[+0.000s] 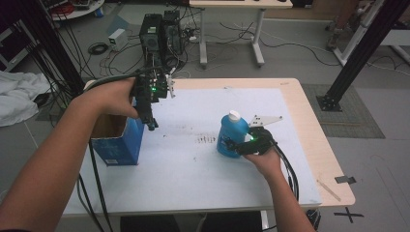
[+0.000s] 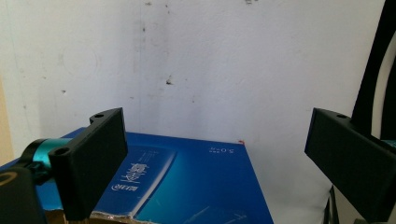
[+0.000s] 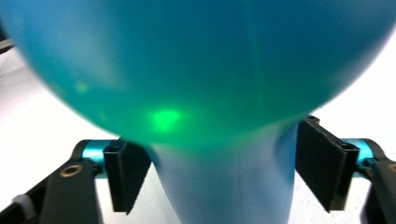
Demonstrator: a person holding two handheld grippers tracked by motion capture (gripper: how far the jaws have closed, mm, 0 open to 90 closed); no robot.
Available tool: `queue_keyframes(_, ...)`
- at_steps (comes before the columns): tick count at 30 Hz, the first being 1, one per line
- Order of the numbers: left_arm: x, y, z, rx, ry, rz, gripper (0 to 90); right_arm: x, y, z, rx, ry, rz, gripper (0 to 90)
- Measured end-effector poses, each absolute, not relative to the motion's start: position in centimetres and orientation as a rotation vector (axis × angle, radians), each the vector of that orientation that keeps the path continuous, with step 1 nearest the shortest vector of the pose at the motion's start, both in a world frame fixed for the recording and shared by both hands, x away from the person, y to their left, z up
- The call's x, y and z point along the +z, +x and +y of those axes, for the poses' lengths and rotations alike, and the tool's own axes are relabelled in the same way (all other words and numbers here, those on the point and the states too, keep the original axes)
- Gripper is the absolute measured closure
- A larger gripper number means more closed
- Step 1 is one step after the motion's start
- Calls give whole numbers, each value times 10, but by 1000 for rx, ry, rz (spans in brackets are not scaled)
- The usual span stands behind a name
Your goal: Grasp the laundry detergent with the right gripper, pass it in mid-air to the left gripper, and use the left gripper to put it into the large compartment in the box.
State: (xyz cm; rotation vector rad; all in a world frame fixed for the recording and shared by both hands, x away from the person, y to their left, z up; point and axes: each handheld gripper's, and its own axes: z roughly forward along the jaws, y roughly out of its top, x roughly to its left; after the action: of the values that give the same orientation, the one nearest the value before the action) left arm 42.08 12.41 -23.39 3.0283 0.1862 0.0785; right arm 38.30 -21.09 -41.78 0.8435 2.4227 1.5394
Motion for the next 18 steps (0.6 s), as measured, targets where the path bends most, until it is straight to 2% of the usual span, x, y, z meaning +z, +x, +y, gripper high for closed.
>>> queue_keyframes(18, -236, 422, 120, 75, 3043, 175, 58, -419, 383, -210, 1539, 830, 2434, 325)
